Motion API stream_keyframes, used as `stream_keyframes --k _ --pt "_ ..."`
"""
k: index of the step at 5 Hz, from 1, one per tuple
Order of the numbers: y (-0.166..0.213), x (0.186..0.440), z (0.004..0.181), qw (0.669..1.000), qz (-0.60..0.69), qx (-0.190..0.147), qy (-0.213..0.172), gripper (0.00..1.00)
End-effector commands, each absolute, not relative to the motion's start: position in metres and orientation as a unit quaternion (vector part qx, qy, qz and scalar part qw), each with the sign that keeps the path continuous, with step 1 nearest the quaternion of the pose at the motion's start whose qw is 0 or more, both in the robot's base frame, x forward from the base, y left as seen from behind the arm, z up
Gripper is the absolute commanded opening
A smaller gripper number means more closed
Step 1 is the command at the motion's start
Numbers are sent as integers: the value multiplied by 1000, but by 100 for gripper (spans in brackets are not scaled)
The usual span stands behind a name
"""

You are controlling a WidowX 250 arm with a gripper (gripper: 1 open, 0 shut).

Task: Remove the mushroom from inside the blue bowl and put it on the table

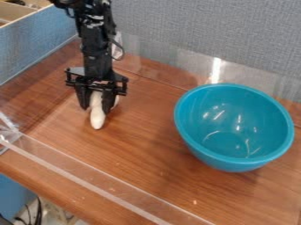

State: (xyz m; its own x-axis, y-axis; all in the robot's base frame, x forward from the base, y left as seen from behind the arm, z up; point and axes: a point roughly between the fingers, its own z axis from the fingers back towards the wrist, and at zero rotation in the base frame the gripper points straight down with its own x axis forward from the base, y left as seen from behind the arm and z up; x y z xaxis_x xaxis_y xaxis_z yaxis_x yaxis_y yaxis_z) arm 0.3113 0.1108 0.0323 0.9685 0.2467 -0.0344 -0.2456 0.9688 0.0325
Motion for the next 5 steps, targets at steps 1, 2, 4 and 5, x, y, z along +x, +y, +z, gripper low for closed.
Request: stream_keyframes --k 1,2,4,5 --pt "128 321 55 991 134 15 -14 0" --pt "123 319 59 993 118 11 -19 0" --pt "120 310 68 983 181 5 -34 100" --pt "119 306 75 976 212 0 -43 100"
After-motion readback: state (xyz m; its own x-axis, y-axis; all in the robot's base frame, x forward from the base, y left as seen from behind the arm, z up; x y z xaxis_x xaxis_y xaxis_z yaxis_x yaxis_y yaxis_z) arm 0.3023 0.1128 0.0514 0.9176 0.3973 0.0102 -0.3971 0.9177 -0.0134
